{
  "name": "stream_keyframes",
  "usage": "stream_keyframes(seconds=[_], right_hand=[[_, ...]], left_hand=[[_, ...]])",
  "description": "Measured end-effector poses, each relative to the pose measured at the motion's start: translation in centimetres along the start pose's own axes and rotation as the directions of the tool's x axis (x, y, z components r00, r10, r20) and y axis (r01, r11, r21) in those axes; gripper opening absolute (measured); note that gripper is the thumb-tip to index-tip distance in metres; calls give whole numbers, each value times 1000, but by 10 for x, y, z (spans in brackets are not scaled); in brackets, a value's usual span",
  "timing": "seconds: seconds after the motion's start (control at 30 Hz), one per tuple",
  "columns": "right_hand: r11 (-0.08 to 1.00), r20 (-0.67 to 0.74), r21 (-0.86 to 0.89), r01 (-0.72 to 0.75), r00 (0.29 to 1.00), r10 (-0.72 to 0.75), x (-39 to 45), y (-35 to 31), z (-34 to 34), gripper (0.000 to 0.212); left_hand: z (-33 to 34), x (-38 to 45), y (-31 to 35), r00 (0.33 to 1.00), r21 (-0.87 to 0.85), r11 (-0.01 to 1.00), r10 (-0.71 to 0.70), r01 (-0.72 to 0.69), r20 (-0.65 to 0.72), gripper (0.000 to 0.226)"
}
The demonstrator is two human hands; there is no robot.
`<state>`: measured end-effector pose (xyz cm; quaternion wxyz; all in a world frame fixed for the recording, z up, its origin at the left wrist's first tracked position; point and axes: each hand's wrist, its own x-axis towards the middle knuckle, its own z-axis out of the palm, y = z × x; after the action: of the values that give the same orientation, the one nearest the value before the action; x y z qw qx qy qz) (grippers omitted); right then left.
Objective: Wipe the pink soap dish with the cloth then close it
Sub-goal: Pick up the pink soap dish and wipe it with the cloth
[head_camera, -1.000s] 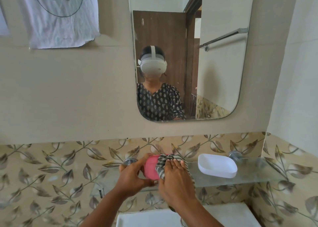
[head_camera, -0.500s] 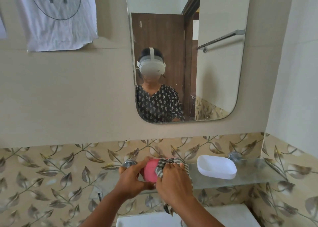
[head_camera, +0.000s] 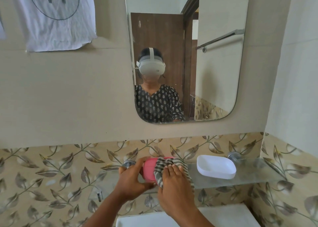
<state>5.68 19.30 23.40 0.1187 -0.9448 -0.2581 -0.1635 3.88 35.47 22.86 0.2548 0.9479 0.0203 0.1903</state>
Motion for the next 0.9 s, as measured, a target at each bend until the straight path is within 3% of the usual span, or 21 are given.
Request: stream_keyframes(seconds=[0.2, 0.6, 0.73, 0.9], right_hand=[[997, 53, 55, -59, 997, 57, -4, 4, 24, 69], [997, -41, 51, -53, 998, 55, 13, -5, 22, 62], [975, -14, 184, 128, 992, -127, 11, -11, 15, 83], [920, -49, 303, 250, 968, -247, 12, -7, 11, 64]], left_hand=[[-1, 1, 0, 1000, 13, 1000, 4, -4, 14, 93], [-4, 1, 5, 1000, -32, 999, 17, -17, 11, 73], [-1, 1, 0, 1000, -64, 998, 2, -1, 11, 70], [-2, 1, -1, 1000, -77, 997, -7, 9, 25, 86]])
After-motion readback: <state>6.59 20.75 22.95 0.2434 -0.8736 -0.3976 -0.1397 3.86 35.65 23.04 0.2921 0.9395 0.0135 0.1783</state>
